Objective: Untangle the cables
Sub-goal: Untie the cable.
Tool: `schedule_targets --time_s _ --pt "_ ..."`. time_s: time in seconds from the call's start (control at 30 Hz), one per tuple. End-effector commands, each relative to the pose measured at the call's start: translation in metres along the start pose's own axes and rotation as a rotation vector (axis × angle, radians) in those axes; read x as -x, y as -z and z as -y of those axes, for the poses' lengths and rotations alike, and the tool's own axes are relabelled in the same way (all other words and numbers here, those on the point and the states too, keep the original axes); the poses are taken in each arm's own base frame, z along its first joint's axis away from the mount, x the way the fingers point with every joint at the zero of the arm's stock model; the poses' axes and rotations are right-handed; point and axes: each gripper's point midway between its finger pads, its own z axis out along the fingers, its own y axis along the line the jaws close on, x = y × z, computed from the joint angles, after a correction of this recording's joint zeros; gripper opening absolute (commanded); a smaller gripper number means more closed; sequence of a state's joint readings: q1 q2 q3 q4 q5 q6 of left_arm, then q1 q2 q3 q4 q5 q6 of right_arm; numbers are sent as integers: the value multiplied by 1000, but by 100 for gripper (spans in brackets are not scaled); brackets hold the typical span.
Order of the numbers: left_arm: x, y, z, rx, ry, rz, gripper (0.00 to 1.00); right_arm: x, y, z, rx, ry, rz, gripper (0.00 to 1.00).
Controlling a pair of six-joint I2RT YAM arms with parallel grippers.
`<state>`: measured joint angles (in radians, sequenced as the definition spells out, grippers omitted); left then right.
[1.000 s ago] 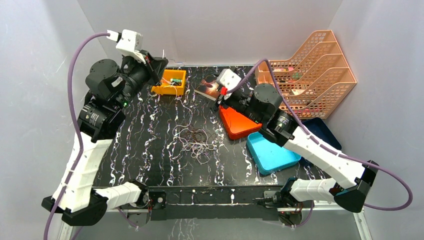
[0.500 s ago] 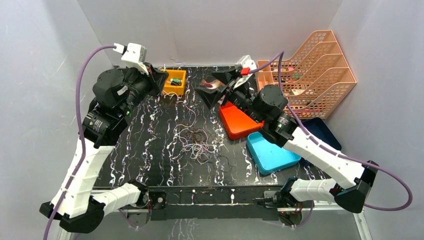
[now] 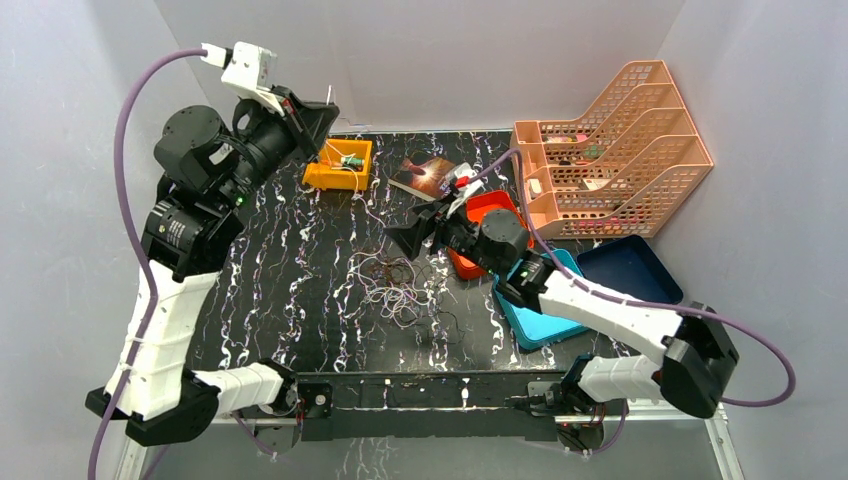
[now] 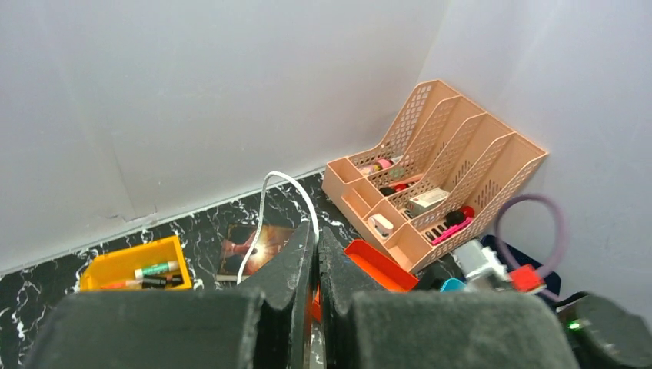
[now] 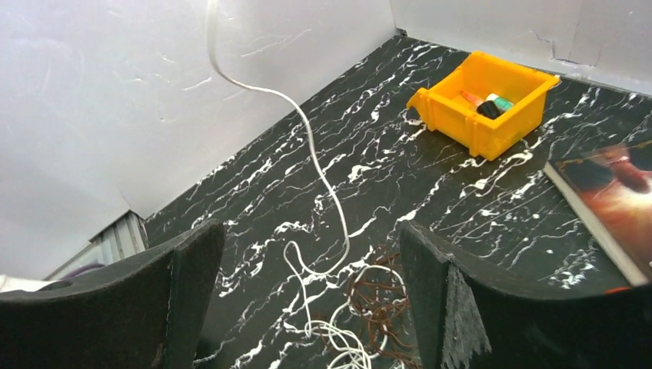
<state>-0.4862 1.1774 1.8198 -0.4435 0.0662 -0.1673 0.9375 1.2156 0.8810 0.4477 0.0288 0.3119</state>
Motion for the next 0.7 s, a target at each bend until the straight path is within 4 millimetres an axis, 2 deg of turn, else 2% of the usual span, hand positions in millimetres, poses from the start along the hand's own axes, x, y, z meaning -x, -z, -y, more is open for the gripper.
schedule_targets --time_s 0.0,0.2,0.3,0.37,0.53,0.67 --pt "29 5 9 -42 -20 62 0 15 -18 -9 52 -144 159 91" --pt "39 0 12 -51 -31 80 0 -9 -47 -16 131 -212 143 91" --pt "42 -1 13 -57 -32 85 0 -26 -61 -8 106 -238 120 91" --pt "46 -1 14 -62 -31 93 0 -39 -69 -2 87 -258 108 87" --pt "51 1 16 -66 -34 105 0 -56 -76 3 99 -304 134 68" --pt "46 2 14 -58 -35 89 0 -57 -83 -1 134 -315 149 42"
